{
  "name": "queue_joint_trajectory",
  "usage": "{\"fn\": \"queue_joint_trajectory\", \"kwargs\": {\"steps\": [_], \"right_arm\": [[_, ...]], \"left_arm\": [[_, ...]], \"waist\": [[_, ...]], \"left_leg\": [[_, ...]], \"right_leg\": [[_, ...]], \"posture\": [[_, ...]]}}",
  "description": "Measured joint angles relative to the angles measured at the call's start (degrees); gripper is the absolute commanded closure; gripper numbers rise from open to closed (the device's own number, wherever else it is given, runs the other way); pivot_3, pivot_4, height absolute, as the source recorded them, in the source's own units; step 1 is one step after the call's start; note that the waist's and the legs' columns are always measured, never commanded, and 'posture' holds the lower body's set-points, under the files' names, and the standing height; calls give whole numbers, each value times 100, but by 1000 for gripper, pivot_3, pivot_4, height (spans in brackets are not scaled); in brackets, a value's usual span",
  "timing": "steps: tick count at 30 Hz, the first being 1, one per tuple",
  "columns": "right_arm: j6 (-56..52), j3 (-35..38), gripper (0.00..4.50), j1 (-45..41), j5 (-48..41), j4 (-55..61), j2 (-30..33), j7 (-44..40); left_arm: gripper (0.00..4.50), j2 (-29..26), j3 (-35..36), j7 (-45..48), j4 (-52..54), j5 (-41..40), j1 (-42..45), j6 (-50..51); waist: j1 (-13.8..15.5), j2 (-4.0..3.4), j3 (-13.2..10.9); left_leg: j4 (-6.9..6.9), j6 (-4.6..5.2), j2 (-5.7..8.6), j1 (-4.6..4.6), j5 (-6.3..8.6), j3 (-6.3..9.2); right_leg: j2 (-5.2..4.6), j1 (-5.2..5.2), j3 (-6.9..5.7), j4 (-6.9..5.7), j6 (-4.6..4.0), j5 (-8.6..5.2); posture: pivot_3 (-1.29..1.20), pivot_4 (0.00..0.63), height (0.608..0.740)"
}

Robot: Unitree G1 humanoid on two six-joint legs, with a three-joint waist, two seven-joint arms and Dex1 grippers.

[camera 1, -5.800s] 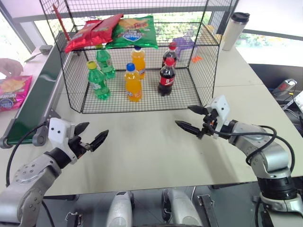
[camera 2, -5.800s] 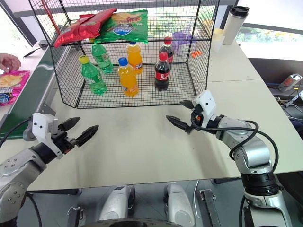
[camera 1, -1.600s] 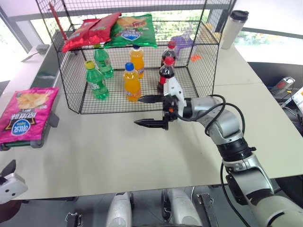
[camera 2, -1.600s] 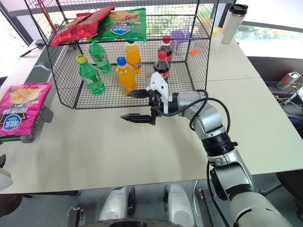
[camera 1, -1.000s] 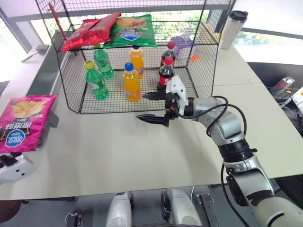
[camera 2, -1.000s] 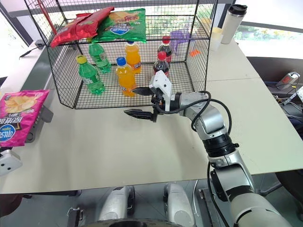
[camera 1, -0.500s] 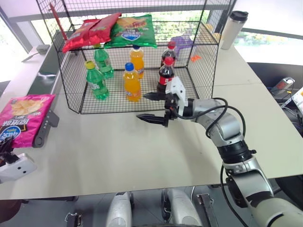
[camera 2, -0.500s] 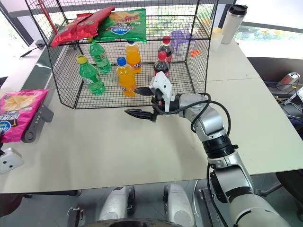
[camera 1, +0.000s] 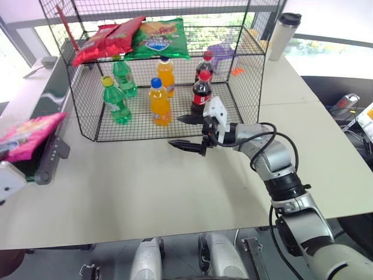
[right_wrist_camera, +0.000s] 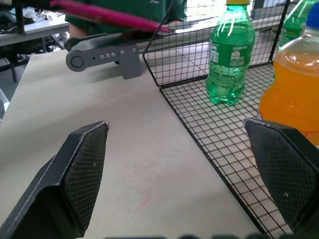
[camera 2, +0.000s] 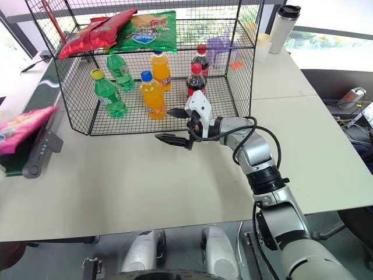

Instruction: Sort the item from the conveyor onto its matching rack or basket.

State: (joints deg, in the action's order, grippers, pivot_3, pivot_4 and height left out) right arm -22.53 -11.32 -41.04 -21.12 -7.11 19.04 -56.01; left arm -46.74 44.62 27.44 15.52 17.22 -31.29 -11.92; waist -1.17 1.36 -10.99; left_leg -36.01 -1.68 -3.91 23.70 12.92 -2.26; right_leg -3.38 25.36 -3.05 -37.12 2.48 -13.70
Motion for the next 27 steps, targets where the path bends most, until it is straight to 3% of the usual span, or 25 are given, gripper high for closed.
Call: {"fn": "queue_joint_trajectory", "kwargs": {"steps": [6, 12, 20, 23, 27], "right_arm": [[41, 58, 0, 0, 16, 4, -5, 54], [41, 89, 0, 0, 18, 5, -6, 101], [45, 93, 0, 0, 22, 6, -33, 120], [45, 92, 0, 0, 27, 15, -46, 156], [45, 99, 0, 4, 65, 18, -39, 195]], "left_arm": [[4412, 433, -111, -587, -108, 578, -122, -277], [1949, 691, -295, -946, -257, 868, -162, -380], [1949, 507, -622, -1253, -690, 1036, 444, -330], [2753, 360, -748, -1303, -889, 1099, 567, -331], [4483, 353, -757, -1303, -861, 1073, 467, -348]], "waist": [[42, 0, 0], [54, 6, 3], [45, 6, 3], [39, 6, 3], [25, 6, 4]], "left_leg": [[-8, 0, -3, -4, 0, 2], [-9, 0, -2, -5, 0, 1], [-7, 0, -3, -8, 0, 1], [-7, 0, -3, -10, 0, 0], [-4, 0, -3, -10, 0, -3]], "right_leg": [[-1, -6, 0, -3, -19, -10], [-3, -7, 0, -3, -19, -10], [-1, -7, 0, -6, -3, 0], [-1, -8, 1, -7, -3, 0], [-5, -8, 2, -4, -2, 0]], "posture": [[0, 150, 740], [0, 150, 740], [0, 150, 740], [0, 150, 740], [0, 150, 740]]}}
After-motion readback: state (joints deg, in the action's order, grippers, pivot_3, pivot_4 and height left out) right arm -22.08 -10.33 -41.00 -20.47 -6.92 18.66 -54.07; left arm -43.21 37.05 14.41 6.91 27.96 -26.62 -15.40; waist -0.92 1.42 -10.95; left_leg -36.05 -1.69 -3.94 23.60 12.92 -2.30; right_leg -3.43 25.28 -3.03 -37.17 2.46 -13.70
